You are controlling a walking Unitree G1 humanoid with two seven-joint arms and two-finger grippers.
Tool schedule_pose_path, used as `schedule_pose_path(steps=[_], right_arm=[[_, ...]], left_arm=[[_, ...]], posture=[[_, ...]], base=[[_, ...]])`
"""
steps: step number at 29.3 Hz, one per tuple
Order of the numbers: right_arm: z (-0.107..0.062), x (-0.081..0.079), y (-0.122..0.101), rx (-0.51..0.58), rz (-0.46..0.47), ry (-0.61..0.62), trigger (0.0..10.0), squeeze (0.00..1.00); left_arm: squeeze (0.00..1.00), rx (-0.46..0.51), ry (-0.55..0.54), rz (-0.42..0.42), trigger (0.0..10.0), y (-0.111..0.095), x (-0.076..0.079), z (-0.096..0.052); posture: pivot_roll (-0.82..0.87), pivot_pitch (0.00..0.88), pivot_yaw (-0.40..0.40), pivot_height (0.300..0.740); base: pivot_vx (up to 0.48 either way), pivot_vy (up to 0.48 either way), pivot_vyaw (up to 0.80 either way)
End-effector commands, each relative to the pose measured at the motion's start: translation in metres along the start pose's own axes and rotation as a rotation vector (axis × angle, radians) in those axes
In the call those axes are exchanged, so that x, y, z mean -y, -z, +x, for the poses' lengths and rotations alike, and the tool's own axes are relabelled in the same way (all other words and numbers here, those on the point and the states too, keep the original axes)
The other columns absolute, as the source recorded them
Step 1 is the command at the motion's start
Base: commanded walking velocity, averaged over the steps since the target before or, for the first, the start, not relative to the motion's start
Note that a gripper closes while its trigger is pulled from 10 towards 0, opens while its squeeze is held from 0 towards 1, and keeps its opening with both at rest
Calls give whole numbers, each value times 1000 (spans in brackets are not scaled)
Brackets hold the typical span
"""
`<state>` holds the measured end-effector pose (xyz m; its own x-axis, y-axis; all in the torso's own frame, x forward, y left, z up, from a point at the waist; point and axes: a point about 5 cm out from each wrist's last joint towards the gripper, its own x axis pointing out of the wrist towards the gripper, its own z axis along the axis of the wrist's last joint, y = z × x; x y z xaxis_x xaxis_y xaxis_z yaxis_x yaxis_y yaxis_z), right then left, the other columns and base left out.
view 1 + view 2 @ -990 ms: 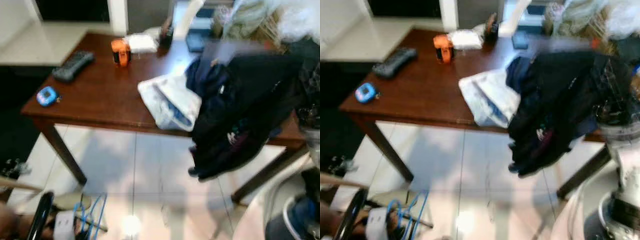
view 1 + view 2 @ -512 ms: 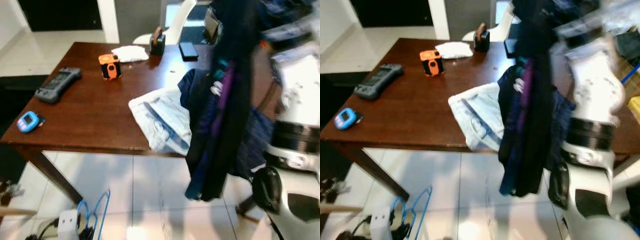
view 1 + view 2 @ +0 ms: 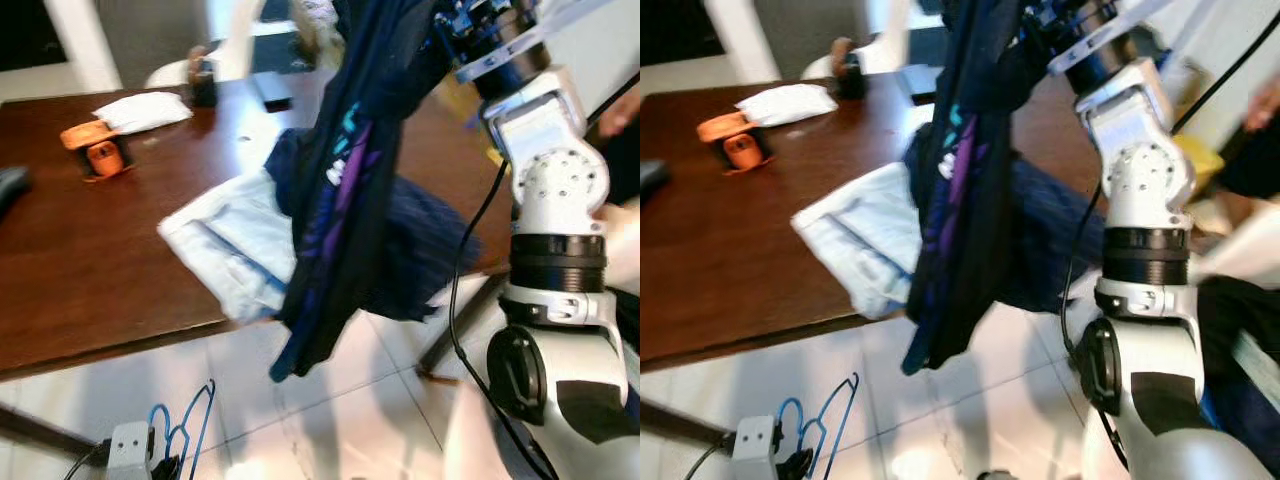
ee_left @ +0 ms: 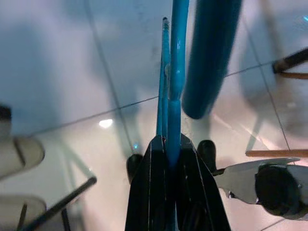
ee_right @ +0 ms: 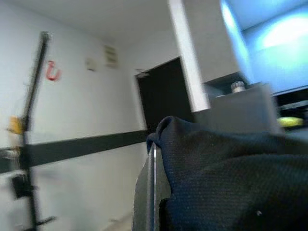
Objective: Hang hanger
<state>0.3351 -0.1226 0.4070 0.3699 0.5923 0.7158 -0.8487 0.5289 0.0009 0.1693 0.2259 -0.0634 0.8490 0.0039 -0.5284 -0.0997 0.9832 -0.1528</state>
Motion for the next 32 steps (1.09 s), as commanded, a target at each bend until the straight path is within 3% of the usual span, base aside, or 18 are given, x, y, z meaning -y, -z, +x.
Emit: schedule_pose_path(steps=[1, 3, 4, 5, 8, 10, 15, 19, 22, 24, 27, 32], right_arm=[[7, -9, 14, -85, -79, -34, 10000, 0], [7, -17, 45, -254, -180, -58, 10000, 0], [7, -17, 45, -254, -180, -58, 10000, 0], [1, -29, 84, -408, -215, -108, 10000, 0], [-1, -33, 96, -453, -223, -126, 10000, 0], [-6, -38, 115, -504, -230, -138, 10000, 0], [-9, -35, 128, -523, -221, -88, 10000, 0], [-9, -29, 129, -514, -229, -37, 10000, 0], [2, -21, 104, -385, -154, 35, 10000, 0], [2, -21, 104, -385, -154, 35, 10000, 0], [16, -22, 74, -205, -34, 46, 10000, 0], [32, -26, 44, -63, -17, 22, 10000, 0]], left_arm=[[0, -23, -10, -3, 10000, 7, -2, -5], [0, -22, -11, -2, 10000, 7, -2, -5], [0, -22, -11, -2, 10000, 7, -2, -5], [0, -21, -13, -2, 10000, 7, -2, -5], [0, -20, -13, -2, 10000, 7, -1, -5], [0, -21, -14, -3, 10000, 8, 0, -5], [0, -25, -16, 4, 10000, 9, 1, -5], [0, -20, -12, 12, 10000, 9, 1, -5], [0, -16, -3, 13, 10000, 9, 2, -6], [0, -16, -3, 13, 10000, 9, 2, -6], [0, -19, 5, 6, 10000, 10, 3, -6], [0, -22, 14, 4, 10000, 9, 3, -5]], posture=[[96, 168, -34, 740], [95, 169, -34, 740], [95, 169, -34, 740], [95, 168, -37, 740], [95, 168, -37, 740], [105, 161, -45, 740], [110, 158, -48, 740], [108, 156, -48, 740], [111, 151, -51, 740], [111, 151, -51, 740], [116, 153, -50, 740], [113, 158, -45, 740]], base=[[0, 0, 0], [0, 0, 0], [0, 0, 0], [0, 0, 0], [0, 0, 0], [0, 0, 0], [0, 0, 0], [148, 0, 0], [369, 0, 0], [398, 0, 0], [431, 0, 0], [448, 0, 0]])
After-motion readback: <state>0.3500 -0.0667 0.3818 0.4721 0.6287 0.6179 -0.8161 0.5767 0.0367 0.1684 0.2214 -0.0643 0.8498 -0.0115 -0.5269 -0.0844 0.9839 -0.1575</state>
